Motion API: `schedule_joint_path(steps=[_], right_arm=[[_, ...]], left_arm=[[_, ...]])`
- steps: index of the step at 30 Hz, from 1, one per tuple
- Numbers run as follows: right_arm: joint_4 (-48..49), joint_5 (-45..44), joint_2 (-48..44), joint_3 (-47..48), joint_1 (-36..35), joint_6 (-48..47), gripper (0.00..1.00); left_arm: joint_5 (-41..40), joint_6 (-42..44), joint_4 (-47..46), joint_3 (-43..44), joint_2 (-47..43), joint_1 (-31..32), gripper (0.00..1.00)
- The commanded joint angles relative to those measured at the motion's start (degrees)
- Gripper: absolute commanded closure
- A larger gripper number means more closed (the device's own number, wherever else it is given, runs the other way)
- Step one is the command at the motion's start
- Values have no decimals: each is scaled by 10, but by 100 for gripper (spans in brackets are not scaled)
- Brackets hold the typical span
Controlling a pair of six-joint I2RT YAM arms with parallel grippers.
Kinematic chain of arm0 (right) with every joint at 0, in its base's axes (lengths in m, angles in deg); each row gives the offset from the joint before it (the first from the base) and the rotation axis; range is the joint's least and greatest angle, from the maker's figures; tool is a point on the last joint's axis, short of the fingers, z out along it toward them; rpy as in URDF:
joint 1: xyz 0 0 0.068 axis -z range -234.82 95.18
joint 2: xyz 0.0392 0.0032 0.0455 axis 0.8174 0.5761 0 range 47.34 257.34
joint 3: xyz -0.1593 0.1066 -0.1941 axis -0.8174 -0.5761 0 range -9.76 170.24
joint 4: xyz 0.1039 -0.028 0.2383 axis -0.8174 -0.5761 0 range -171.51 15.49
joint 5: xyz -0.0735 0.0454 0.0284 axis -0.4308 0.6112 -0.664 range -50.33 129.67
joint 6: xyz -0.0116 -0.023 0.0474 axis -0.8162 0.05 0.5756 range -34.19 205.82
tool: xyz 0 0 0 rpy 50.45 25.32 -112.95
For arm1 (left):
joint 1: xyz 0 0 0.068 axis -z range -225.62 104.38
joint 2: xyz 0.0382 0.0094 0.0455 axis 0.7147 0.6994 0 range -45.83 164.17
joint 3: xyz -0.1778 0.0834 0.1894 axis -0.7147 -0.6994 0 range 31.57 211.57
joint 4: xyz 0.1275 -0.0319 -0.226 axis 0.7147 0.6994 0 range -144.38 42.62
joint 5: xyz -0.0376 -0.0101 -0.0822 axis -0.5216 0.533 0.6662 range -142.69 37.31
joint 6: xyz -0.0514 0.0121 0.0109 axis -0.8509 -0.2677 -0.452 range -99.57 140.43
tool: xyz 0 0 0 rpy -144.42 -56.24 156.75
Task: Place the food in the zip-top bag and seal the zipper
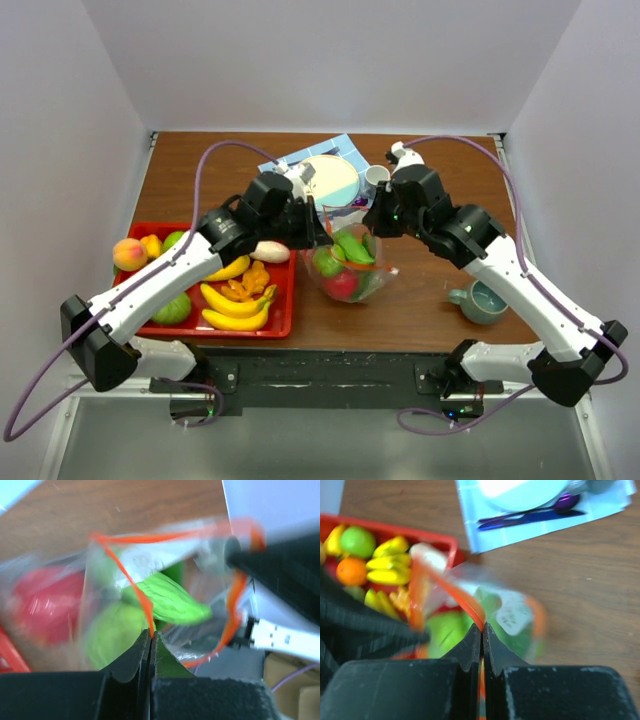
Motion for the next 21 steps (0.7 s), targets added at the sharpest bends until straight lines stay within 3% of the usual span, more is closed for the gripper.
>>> schedule_joint_path(steps=[1, 6, 9, 13, 17, 21], right_arm=[[17, -14, -10, 5, -45, 3, 100], [2, -11, 21, 58, 27, -33, 100], [29, 28, 31, 47, 21, -19, 100], [30, -10, 21, 6, -76, 5, 100], [43, -33, -8, -43, -82, 12, 100], [46, -30, -1, -32, -82, -12, 99]], left_arm=[[16, 6, -29, 35, -7, -54, 100], [-7, -53, -68, -25, -30, 59, 100], [-33, -61, -94, -57, -41, 61, 100], [-78, -51, -94, 0, -19, 44, 100], [-70, -85, -144, -21, -2, 31, 100], [-72, -134, -189, -83, -23, 31, 100]])
